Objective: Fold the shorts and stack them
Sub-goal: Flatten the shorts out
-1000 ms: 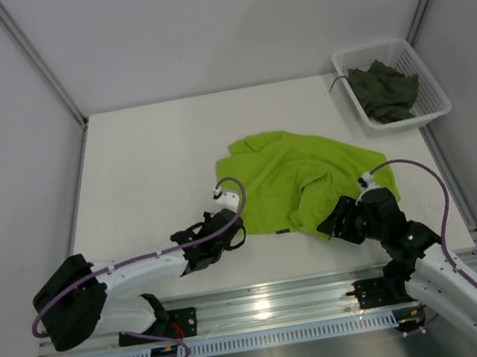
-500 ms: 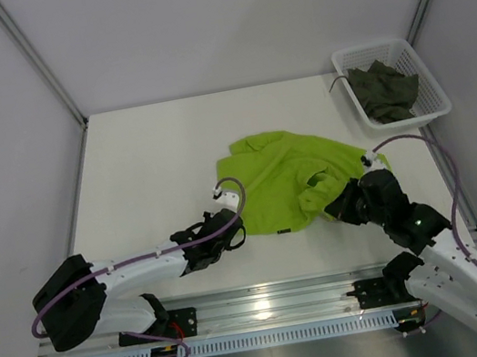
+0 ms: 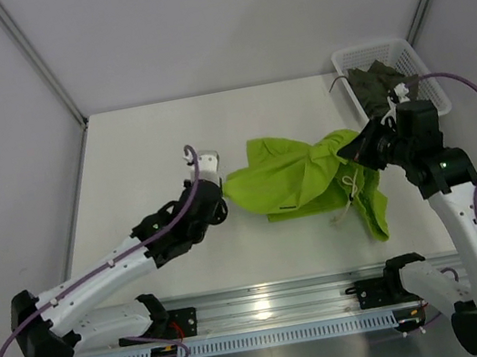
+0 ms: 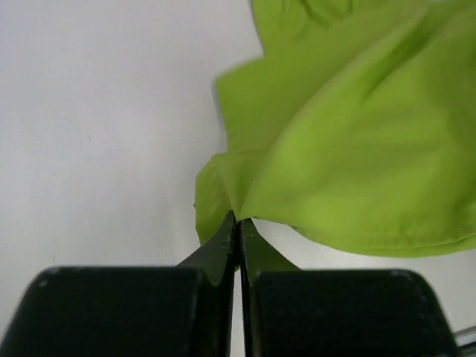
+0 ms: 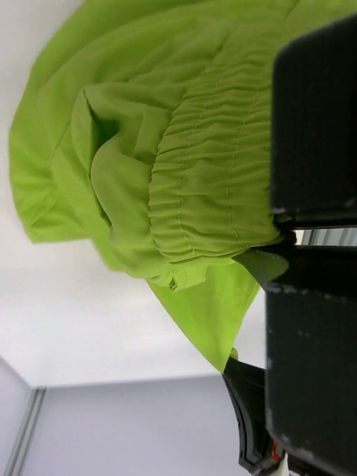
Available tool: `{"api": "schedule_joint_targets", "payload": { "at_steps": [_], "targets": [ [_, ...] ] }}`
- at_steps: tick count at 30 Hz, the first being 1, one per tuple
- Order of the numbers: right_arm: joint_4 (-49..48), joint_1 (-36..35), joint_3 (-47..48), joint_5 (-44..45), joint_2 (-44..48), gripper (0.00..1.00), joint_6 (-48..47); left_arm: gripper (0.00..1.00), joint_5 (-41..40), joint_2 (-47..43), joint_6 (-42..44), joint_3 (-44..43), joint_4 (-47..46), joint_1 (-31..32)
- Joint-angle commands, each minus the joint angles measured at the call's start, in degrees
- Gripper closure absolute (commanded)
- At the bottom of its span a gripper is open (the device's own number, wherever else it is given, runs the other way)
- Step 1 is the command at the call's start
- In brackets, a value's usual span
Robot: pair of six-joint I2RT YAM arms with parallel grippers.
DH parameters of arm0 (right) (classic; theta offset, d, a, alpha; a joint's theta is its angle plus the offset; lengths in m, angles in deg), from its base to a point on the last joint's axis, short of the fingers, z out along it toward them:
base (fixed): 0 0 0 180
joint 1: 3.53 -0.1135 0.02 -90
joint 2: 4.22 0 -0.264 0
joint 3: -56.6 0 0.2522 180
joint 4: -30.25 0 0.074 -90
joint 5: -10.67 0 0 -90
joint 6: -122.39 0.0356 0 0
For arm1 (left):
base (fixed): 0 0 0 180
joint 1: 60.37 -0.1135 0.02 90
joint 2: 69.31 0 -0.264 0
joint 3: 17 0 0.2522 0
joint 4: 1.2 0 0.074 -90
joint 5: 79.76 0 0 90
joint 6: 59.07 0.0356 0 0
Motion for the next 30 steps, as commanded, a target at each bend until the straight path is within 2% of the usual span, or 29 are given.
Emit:
{"api": "schedule_joint_targets", "payload": {
  "at_steps": [1, 2, 5, 9, 15, 17, 26, 30],
  "targets": [
    [-4.5, 5.0, 6.4, -16.0, -4.1, 1.0, -0.5, 1.0, -4.1, -3.2, 0.3, -10.4, 6.3, -3.2],
    [-5.6, 5.5, 8.6, -20.2, -6.3, 1.0, 0.2, 1.0, -3.7, -3.6, 1.1, -15.0, 6.8, -4.3],
    [-8.6, 5.8, 13.6, -25.3, -10.9, 1.0, 3.8, 1.0, -2.6, -4.4, 3.4, -19.3, 8.8, -8.2],
    [-18.6, 5.8, 18.1, -35.1, -15.8, 1.0, 14.0, 1.0, -2.9, -2.5, 6.2, -30.8, 11.9, -13.5],
    [-19.3, 5.8, 30.2, -38.6, -21.9, 1.0, 17.9, 1.0, -1.7, -1.2, 9.6, -43.0, 17.5, -20.0],
    [-20.1, 5.8, 30.6, -39.2, -20.6, 1.0, 19.1, 1.0, -0.9, -4.0, 10.3, -43.6, 17.9, -20.1],
    [-22.2, 5.1, 29.5, -41.7, -4.6, 1.0, 26.8, 1.0, 12.9, -19.1, 13.2, -47.5, 17.5, -20.1],
    [-21.1, 5.0, 29.5, -42.2, 1.5, 1.0, 30.6, 1.0, 16.3, -22.2, 13.4, -51.2, 20.8, -20.0]
  ]
}}
